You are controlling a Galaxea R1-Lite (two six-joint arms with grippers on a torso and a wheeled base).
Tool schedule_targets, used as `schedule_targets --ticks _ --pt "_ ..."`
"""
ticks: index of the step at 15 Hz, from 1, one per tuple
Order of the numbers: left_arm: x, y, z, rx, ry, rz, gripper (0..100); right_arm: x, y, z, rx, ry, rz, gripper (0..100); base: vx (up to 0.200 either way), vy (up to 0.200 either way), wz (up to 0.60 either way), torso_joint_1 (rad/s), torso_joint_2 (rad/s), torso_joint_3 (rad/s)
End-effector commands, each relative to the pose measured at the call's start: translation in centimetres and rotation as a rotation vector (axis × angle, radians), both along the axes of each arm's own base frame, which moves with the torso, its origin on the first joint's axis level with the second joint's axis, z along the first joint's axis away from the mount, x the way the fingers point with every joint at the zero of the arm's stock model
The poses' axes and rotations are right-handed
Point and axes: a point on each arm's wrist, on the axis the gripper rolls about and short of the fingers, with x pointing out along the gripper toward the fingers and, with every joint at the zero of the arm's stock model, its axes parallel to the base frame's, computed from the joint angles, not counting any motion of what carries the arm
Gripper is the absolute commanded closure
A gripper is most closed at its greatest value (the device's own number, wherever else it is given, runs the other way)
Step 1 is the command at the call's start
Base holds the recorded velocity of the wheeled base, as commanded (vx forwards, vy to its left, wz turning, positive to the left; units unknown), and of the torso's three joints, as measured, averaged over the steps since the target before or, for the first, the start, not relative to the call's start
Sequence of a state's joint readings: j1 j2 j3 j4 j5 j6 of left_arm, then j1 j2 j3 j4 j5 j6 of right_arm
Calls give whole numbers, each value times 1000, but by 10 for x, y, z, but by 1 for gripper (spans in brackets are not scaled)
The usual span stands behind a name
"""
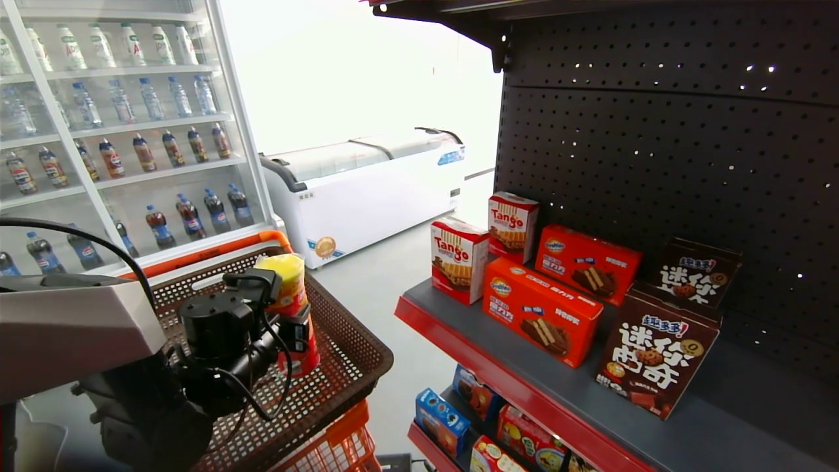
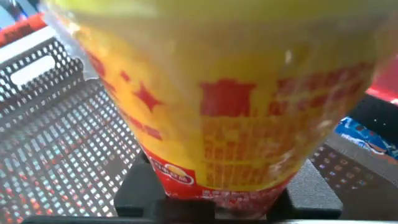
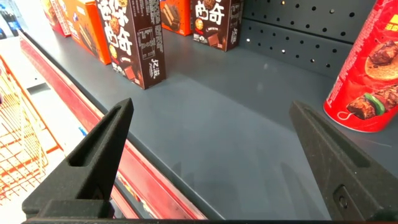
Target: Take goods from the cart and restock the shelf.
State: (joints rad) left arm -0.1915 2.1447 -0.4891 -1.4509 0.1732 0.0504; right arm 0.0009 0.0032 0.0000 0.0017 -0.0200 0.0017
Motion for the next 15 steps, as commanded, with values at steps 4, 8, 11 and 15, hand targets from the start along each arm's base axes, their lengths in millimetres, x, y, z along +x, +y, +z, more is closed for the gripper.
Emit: schedule_targets --ticks 4,8,11,15 --pt "-29 3 60 57 -102 -27 100 0 0 0 0 0 1 0 0 0 0 0 0 0" --pt "-54 2 93 46 -159 -45 100 0 0 0 0 0 1 0 0 0 0 0 0 0" --pt "-74 -4 112 24 -140 -141 100 0 0 0 0 0 1 0 0 0 0 0 0 0" --pt "-101 -1 135 2 -109 -284 100 0 0 0 0 1 1 0 0 0 0 0 0 0"
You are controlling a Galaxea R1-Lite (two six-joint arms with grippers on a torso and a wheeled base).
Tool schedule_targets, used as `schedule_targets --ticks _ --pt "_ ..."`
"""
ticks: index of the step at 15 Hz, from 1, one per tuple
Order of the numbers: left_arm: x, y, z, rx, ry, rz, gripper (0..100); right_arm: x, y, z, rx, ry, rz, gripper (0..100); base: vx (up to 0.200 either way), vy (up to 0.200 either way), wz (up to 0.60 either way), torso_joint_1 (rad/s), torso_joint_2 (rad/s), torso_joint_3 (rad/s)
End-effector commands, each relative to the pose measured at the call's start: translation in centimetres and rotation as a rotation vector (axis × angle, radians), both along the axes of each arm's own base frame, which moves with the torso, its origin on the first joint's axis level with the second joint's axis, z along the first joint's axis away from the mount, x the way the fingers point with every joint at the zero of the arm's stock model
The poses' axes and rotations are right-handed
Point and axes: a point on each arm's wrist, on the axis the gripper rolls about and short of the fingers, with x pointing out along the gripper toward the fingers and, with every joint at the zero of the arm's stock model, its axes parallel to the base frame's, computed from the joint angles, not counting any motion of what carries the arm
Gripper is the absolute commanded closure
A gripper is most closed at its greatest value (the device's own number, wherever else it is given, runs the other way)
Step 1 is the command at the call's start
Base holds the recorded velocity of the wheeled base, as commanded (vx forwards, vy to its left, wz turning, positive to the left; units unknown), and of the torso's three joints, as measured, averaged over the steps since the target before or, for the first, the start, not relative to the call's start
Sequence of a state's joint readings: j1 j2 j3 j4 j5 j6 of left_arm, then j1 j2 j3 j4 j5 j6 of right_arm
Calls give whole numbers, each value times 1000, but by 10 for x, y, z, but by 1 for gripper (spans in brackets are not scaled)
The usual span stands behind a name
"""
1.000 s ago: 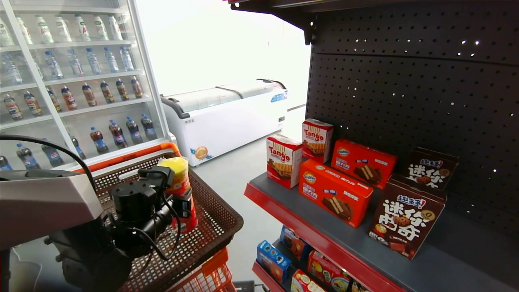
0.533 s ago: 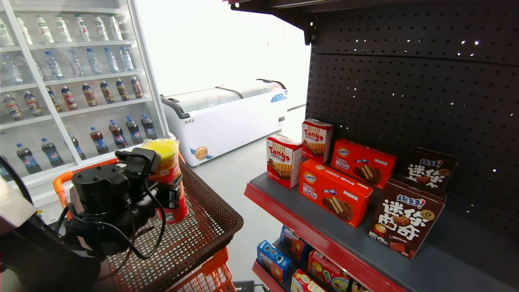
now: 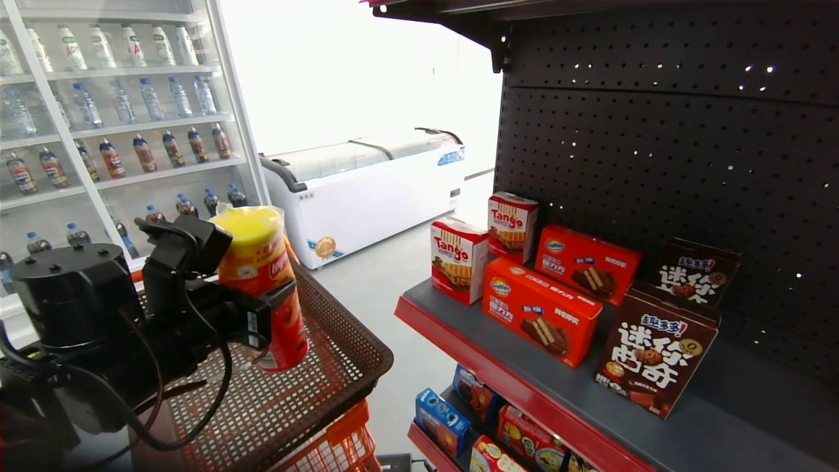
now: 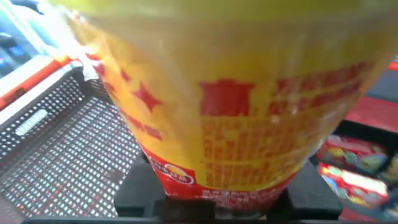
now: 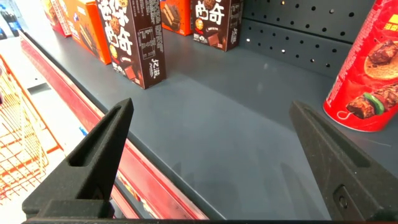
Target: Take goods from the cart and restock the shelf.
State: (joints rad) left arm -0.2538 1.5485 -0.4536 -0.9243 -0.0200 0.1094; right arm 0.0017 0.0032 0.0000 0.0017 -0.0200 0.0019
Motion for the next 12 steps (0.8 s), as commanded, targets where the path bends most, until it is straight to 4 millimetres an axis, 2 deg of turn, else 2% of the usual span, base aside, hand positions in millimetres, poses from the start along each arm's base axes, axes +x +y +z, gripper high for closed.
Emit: schedule_targets --ticks 1,3,9,12 --pt "-22 3 27 -24 -57 -51 100 0 0 0 0 0 0 0 0 0 0 0 0 0" --pt "-34 5 38 -35 -34 -147 100 0 0 0 0 0 0 0 0 0 0 0 0 0" --pt "-44 6 57 -66 -2 -356 100 0 0 0 0 1 0 0 0 0 0 0 0 0" --pt "-42 10 66 -57 -21 -365 100 0 0 0 0 0 0 0 0 0 0 0 0 0"
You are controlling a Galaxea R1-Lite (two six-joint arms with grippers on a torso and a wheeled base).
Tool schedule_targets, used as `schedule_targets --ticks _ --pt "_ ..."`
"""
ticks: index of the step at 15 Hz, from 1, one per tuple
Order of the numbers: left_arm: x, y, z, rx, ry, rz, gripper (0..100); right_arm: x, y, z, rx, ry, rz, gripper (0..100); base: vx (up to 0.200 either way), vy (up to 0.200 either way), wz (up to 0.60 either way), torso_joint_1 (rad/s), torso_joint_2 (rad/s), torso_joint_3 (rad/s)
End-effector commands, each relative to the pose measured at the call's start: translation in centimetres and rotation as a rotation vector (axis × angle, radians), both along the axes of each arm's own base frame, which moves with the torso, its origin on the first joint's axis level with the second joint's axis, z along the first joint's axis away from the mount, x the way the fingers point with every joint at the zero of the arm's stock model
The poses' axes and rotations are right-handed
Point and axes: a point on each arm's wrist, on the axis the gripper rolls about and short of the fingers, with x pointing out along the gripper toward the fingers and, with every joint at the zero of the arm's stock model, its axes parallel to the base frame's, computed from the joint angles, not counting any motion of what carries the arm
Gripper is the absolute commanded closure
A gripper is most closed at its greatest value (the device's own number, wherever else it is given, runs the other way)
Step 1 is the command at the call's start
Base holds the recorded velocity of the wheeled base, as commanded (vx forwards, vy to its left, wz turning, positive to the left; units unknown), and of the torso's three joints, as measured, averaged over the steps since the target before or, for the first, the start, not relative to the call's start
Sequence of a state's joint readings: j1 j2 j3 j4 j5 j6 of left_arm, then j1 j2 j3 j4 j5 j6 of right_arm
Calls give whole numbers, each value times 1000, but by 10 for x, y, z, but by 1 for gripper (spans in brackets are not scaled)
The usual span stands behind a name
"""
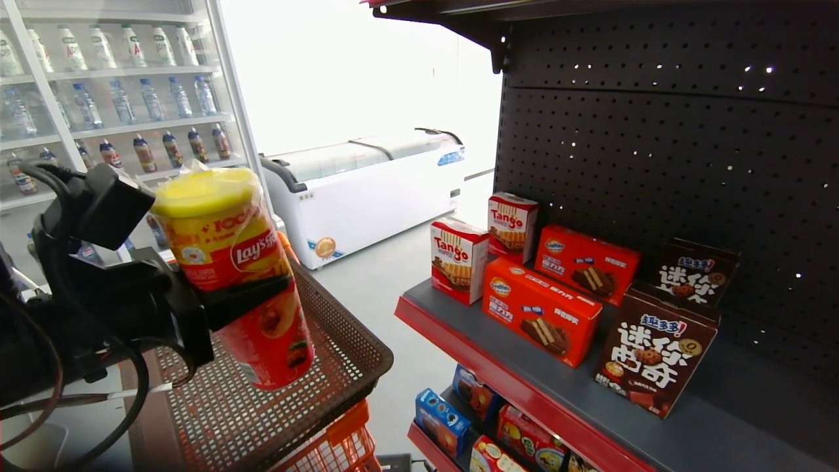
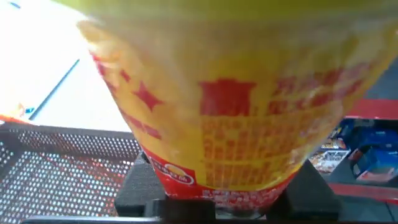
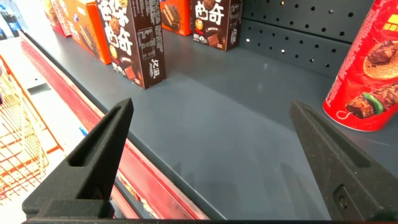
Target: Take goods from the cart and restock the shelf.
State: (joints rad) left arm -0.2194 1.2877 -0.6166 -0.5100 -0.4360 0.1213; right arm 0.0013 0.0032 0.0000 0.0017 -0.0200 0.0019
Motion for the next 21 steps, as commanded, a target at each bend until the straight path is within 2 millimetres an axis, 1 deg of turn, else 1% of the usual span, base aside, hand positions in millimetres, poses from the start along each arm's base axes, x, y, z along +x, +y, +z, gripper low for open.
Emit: schedule_targets --ticks 1,2,4,5,8,14,21 --pt "-1 1 5 -3 -21 -5 100 0 0 0 0 0 0 0 0 0 0 0 0 0" --pt "-2 -2 2 -15 -8 -99 100 0 0 0 0 0 0 0 0 0 0 0 0 0" --pt "-1 -3 2 -19 -3 -137 100 0 0 0 0 0 0 0 0 0 0 0 0 0" --pt "5 -6 3 -1 -17 -151 100 0 0 0 0 0 0 0 0 0 0 0 0 0" --pt "-1 -23 3 11 -30 -241 100 0 0 0 0 0 0 0 0 0 0 0 0 0" --pt "-1 -23 3 -9 -11 -240 100 0 0 0 0 0 0 0 0 0 0 0 0 0" --pt "3 -25 1 -12 1 -272 100 0 0 0 0 0 2 0 0 0 0 0 0 0"
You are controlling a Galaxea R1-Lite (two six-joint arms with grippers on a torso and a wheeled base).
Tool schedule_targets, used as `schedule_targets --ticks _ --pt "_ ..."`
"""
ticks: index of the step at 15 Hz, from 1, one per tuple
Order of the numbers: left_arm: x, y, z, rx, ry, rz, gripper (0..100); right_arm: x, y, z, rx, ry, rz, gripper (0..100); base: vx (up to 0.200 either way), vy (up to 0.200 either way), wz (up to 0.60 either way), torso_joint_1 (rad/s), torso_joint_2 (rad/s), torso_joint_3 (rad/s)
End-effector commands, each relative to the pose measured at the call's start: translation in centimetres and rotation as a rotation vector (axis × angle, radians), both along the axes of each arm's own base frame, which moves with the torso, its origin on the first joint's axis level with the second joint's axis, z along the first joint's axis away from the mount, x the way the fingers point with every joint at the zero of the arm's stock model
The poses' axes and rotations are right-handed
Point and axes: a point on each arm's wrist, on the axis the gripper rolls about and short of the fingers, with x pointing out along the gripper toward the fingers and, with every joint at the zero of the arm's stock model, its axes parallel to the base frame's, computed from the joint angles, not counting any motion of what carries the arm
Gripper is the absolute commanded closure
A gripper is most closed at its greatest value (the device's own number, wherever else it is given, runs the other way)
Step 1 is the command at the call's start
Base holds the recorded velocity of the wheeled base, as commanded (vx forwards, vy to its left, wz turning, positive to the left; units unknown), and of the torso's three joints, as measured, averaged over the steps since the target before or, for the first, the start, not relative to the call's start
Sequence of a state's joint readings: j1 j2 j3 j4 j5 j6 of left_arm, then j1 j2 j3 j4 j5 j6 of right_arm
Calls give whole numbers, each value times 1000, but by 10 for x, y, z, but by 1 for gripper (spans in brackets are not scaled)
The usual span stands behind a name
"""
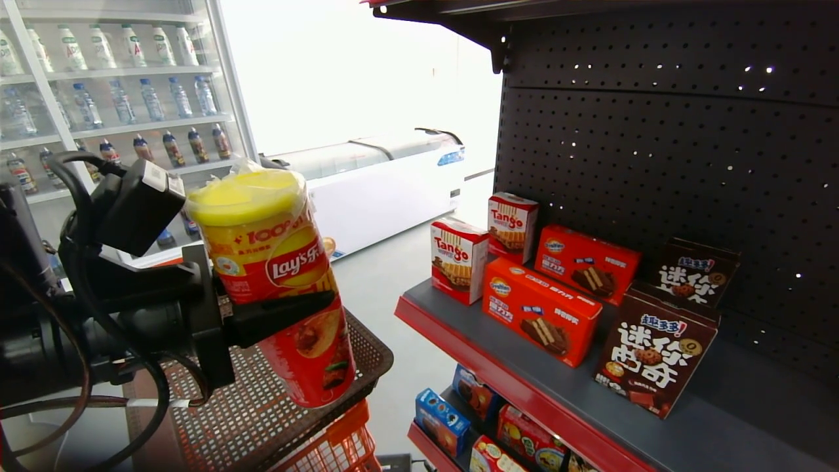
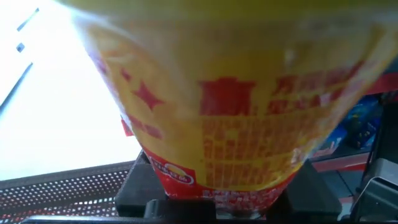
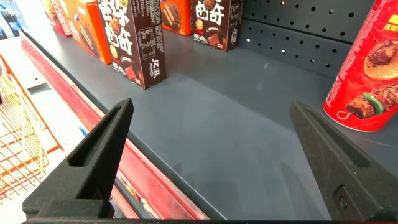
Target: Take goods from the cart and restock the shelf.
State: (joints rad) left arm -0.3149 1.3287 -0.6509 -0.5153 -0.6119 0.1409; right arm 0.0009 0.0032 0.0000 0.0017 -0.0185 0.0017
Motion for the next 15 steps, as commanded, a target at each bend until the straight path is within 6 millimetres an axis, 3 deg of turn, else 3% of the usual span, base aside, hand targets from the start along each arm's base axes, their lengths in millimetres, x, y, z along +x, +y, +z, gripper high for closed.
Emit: schedule_targets --ticks 1,9,15 --pt "1 0 -2 3 9 2 100 0 0 0 0 1 1 0 0 0 0 0 0 0" --pt "0 0 -2 2 7 0 100 0 0 0 -2 1 4 0 0 0 0 0 0 0" --pt "-2 -1 0 -1 -3 -9 100 0 0 0 -2 1 4 0 0 0 -600 2 5 2"
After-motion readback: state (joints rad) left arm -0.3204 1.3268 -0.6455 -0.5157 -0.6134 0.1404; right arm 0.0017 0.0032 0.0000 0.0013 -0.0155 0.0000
